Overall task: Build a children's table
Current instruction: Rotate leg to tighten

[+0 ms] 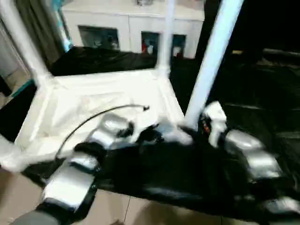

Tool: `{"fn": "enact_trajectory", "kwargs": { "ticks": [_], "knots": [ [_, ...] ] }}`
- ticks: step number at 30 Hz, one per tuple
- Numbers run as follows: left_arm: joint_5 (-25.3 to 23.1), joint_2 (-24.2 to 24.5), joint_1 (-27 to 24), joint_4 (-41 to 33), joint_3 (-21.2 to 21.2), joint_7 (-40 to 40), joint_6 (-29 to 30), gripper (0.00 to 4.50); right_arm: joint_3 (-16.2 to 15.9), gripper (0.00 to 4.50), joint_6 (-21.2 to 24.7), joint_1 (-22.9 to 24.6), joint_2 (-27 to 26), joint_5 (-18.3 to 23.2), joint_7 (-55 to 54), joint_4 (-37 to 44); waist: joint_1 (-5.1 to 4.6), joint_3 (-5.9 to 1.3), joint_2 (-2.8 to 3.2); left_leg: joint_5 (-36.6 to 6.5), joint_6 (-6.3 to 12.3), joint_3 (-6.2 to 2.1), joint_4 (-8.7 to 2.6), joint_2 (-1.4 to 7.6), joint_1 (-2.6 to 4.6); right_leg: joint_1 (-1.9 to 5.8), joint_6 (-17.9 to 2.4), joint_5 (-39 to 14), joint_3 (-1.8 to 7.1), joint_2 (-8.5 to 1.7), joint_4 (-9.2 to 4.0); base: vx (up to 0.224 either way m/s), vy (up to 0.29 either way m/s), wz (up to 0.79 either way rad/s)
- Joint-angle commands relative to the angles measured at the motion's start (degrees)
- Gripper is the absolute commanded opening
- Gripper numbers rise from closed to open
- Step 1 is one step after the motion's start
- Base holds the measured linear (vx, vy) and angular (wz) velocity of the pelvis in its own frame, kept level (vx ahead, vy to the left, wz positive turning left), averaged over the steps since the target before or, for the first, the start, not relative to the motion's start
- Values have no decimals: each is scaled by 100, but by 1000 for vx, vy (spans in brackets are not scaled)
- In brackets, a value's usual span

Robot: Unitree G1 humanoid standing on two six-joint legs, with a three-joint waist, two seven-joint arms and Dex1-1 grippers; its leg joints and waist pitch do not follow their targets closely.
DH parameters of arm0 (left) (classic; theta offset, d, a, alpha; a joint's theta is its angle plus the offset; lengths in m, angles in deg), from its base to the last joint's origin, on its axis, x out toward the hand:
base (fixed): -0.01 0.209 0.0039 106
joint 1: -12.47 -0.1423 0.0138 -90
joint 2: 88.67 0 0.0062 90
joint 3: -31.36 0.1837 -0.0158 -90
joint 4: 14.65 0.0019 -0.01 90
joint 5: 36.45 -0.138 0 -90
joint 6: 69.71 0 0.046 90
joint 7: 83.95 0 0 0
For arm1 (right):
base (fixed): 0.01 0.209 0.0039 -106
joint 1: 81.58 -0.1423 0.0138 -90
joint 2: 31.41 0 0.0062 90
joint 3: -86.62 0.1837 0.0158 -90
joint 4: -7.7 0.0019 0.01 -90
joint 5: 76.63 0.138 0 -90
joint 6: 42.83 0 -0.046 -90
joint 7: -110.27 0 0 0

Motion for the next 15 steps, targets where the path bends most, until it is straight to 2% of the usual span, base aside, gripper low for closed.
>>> {"fn": "enact_trajectory", "kwargs": {
  "ticks": [1,2,3,5,9,11,13,15],
  "knots": [
    [166,-343,277,37,-325,1015,163,0,118,257,244,3,-414,17,-998,-801,-60,-299,-58,-1013,115,-254,-434,428,84,212,-904,-1943,406,-689,-540,0,0,0],
    [160,-398,305,59,-330,1133,190,0,157,257,246,-42,-484,32,-1111,-873,-60,-309,-66,-985,162,-252,-429,406,73,250,-843,-2031,401,-695,-572,0,0,0],
    [182,-522,349,90,-351,1271,246,0,154,257,224,-153,-607,-6,-1330,-1006,-56,-308,-8,-911,212,-253,-425,414,63,245,-856,-1890,417,-693,-554,0,0,0],
    [184,-803,433,152,-363,1538,298,0,92,257,100,-447,-887,-155,-1699,-1300,-95,-314,-20,-896,227,-248,-425,407,49,247,-898,-1687,415,-675,-546,0,0,0],
    [152,-894,425,149,-317,1460,239,0,-132,257,-123,-545,-898,-359,-1515,-1294,-117,-327,-35,-812,396,-237,-405,391,19,285,-956,-1404,416,-682,-520,0,0,0],
    [152,-898,422,161,-312,1419,206,0,-130,313,-225,-553,-887,-344,-1400,-1278,-126,-326,-29,-761,491,-239,-403,393,12,289,-966,-1401,411,-681,-515,0,0,0],
    [148,-841,406,202,-267,1279,87,0,-28,330,-416,-566,-837,-277,-1132,-1276,-129,-321,-62,-815,521,-235,-407,398,20,286,-958,-1520,403,-673,-525,0,0,0],
    [165,-764,359,174,-239,1071,-6,0,-43,348,-508,-520,-717,-232,-848,-1182,-135,-322,-49,-813,548,-237,-404,399,14,286,-956,-1544,405,-677,-525,0,0,0]
  ]
}}
